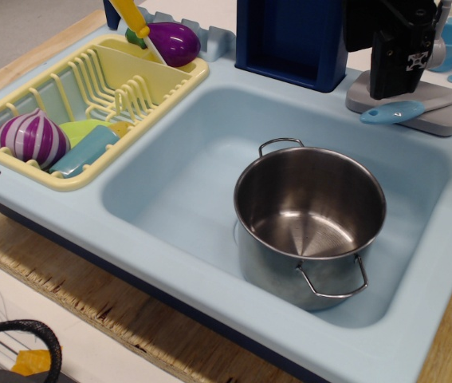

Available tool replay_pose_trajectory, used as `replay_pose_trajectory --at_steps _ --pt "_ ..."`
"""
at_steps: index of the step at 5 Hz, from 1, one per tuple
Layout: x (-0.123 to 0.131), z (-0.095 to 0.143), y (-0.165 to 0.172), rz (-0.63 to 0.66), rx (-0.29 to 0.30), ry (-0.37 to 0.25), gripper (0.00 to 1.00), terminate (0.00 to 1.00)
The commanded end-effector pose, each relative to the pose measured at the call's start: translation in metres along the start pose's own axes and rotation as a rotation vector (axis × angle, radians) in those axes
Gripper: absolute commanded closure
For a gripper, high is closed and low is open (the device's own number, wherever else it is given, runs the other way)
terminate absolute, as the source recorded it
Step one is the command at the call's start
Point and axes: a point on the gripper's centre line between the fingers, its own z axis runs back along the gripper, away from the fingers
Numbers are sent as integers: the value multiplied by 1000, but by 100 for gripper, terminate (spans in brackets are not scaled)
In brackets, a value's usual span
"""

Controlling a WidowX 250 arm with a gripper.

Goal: Put spoon in pot

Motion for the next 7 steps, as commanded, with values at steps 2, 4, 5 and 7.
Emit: replay_pose_trajectory --at_steps 2,4,5,7 --pt "4 0 -3 21 19 -58 0 0" --pt "12 -11 -4 28 42 -111 0 0" --pt "17 -17 -3 23 32 -120 0 0" --pt "25 -32 -9 15 -60 -77 0 0"
